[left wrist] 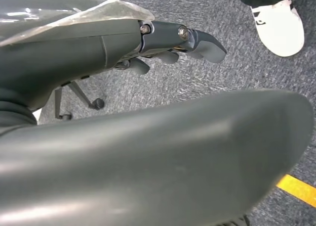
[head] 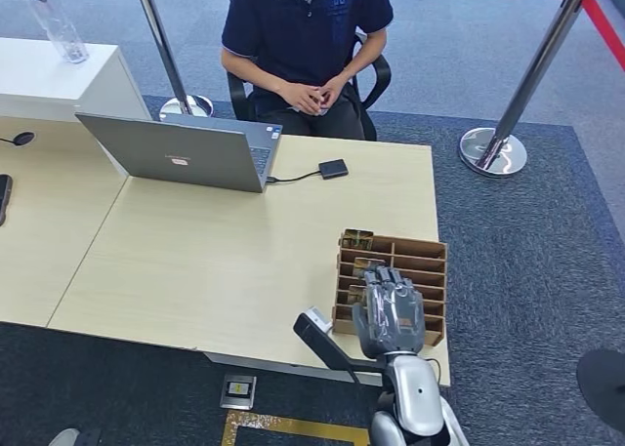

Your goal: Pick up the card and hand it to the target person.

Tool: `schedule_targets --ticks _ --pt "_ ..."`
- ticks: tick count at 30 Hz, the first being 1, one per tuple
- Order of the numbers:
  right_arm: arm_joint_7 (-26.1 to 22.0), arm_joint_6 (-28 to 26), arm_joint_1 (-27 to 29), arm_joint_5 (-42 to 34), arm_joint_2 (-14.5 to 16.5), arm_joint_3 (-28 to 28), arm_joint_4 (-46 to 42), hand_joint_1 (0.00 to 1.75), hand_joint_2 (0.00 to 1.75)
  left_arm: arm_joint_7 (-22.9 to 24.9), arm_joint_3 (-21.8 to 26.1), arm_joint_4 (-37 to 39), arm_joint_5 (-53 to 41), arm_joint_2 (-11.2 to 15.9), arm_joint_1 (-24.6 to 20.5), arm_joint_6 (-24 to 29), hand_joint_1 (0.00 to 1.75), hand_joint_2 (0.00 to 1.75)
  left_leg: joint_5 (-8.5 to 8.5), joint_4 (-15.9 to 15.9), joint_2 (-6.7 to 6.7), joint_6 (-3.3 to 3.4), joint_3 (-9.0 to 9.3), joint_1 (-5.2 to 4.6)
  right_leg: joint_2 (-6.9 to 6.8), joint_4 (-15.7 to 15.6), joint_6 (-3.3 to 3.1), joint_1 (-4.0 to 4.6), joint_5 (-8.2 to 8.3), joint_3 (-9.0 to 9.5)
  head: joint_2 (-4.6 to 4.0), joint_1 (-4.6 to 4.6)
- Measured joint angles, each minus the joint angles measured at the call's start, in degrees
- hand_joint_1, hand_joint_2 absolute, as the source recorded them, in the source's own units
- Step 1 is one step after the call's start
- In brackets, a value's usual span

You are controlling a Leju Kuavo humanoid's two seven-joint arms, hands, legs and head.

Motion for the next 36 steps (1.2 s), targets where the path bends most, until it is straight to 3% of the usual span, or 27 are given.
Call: schedule_targets --ticks 28,36 --pt "-0.2 -1.2 -0.9 -0.2 0.9 -3.0 5.3 0.84 1.75 0.0 0.0 0.0 -1.2 0.0 0.0 -0.7 0.0 0.0 0.0 0.0 0.0 0.0 0.0 0.0 0.0 0.0 0.0 0.0 0.0 0.0 0.0 0.0" --pt "-0.6 -1.9 -1.8 0.1 1.4 -3.4 5.8 0.8 1.75 0.0 0.0 0.0 -1.2 0.0 0.0 -0.7 0.0 0.0 0.0 0.0 0.0 0.0 0.0 0.0 0.0 0.0 0.0 0.0 0.0 0.0 0.0 0.0"
